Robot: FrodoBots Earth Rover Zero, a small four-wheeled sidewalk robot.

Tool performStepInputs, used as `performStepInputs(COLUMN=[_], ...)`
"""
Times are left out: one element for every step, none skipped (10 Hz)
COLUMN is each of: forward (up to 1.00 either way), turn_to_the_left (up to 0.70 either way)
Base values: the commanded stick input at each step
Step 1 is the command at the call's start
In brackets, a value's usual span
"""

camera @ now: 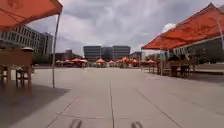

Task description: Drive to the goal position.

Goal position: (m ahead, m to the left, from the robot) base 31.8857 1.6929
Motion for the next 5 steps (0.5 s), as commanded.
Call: performStepInputs(forward=[0.85,0.85,0.85,0.85,0.85], turn_to_the_left=[-0.02,-0.02,-0.02,-0.02,-0.02])
